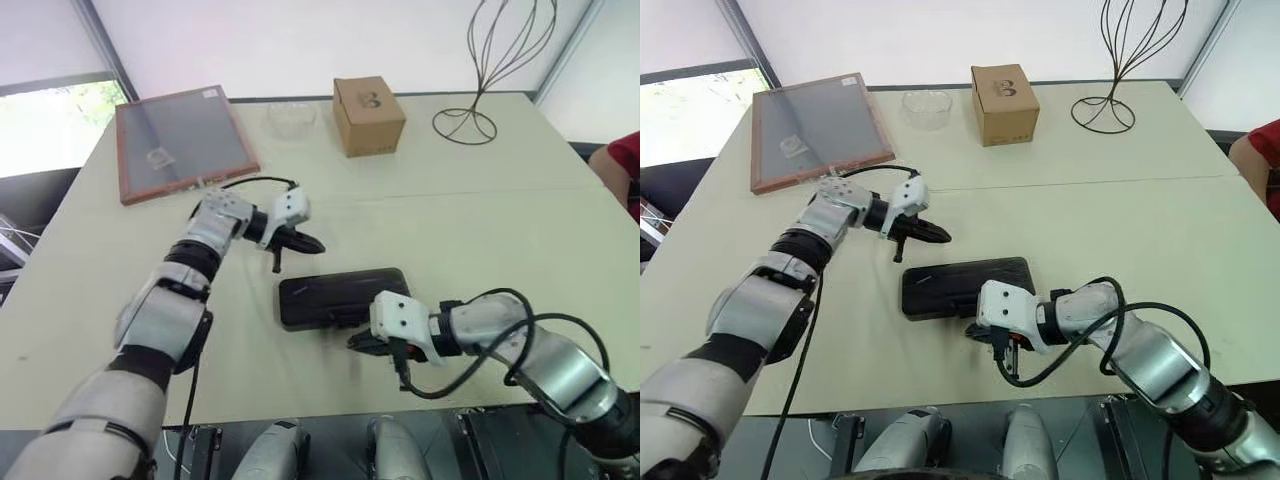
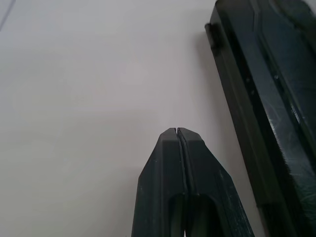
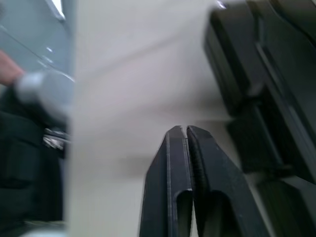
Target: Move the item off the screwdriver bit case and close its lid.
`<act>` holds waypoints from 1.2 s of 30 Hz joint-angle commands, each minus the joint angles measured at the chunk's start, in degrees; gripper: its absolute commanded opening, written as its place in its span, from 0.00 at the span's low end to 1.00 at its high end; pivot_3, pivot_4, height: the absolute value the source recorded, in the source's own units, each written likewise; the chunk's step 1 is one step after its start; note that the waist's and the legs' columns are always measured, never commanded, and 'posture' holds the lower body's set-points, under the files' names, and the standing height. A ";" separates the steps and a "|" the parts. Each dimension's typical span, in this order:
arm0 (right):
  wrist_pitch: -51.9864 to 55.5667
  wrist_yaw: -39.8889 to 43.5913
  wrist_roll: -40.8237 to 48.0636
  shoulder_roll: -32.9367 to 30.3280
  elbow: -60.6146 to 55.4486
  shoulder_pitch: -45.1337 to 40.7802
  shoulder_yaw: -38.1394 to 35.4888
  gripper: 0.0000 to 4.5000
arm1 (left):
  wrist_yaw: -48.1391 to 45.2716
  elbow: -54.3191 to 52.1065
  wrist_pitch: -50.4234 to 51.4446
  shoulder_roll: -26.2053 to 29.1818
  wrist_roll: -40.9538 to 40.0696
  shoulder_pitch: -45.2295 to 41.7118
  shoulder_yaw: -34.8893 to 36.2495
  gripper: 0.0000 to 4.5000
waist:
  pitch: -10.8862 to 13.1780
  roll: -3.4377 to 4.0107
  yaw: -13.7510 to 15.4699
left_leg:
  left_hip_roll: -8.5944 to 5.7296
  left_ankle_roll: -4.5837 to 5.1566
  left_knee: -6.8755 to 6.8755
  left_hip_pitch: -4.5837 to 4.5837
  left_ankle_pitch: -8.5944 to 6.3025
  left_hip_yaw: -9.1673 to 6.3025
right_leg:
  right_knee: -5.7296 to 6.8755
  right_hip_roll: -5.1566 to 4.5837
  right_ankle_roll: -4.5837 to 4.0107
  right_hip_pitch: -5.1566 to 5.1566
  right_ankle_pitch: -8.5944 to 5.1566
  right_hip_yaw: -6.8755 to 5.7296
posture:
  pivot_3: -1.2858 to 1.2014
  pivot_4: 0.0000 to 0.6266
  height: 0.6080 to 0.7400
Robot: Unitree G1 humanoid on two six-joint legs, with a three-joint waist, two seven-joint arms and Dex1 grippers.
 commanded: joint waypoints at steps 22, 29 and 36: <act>-0.30 -11.33 -22.69 9.48 14.24 -6.51 6.88 0.01 | -12.66 -0.09 -14.03 -7.18 15.12 5.96 -7.66 0.00 | -1.20 -0.46 -3.10 | 0.25 -0.03 -0.50 0.87 -0.02 -0.14 | 0.08 0.10 0.00 0.53 0.00 -0.28 | 0.52 0.24 1.00; 4.22 -14.26 -25.98 12.81 16.17 -8.61 7.48 0.01 | -14.30 -2.54 -13.36 -7.85 13.90 7.94 -7.00 0.00 | -1.76 -0.74 -3.11 | 0.37 -0.07 -0.78 1.62 -0.05 -0.15 | -0.04 0.25 -0.02 1.13 -0.01 -0.23 | 0.52 0.24 1.00; 7.83 -16.05 -26.63 15.69 16.22 -9.68 7.41 0.01 | -14.52 -4.88 -13.95 -8.10 13.80 10.36 -8.47 0.00 | -2.28 -0.80 -3.35 | 0.49 -0.16 -1.01 2.00 -0.12 -0.12 | -0.08 0.45 -0.03 1.24 -0.02 0.09 | 0.52 0.24 1.00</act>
